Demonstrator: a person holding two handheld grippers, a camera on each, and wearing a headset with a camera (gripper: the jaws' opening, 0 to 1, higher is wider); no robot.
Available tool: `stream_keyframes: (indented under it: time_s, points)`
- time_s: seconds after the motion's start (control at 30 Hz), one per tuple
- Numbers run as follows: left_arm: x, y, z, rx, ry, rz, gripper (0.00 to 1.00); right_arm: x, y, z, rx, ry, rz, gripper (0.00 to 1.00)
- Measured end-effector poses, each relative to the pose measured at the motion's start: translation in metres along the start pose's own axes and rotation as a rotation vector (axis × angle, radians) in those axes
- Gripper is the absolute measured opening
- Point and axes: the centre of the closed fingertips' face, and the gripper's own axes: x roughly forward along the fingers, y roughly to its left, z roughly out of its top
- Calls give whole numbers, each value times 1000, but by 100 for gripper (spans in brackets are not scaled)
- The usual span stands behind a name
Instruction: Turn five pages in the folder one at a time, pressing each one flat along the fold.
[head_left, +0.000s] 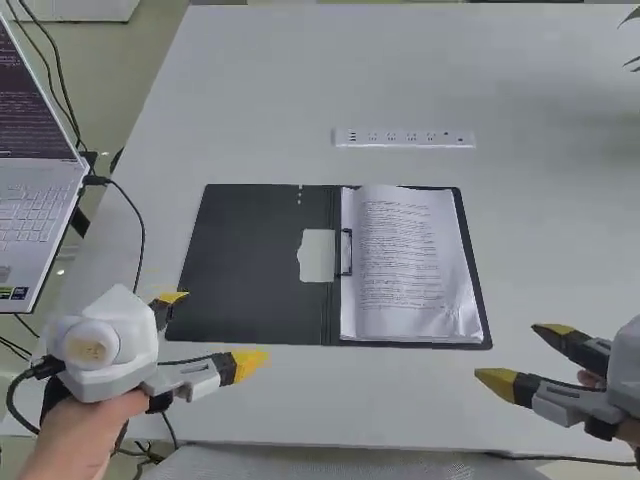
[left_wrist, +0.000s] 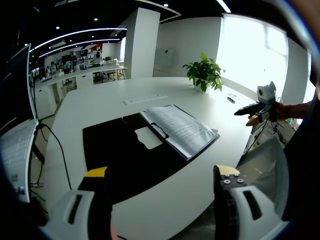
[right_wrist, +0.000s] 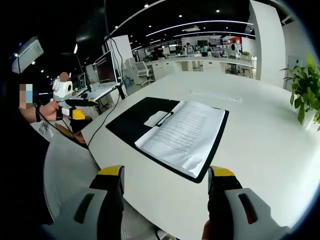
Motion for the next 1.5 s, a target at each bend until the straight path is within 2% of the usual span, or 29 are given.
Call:
stream_keyframes:
  time_s: [0.63,1.5]
  points:
    - [-3,4,2,-4,-14,14,85,3,3,5,-12,-1,10,67]
    - [2,2,0,-5,-4,-10,85,1,4,3,6,0,-7,67]
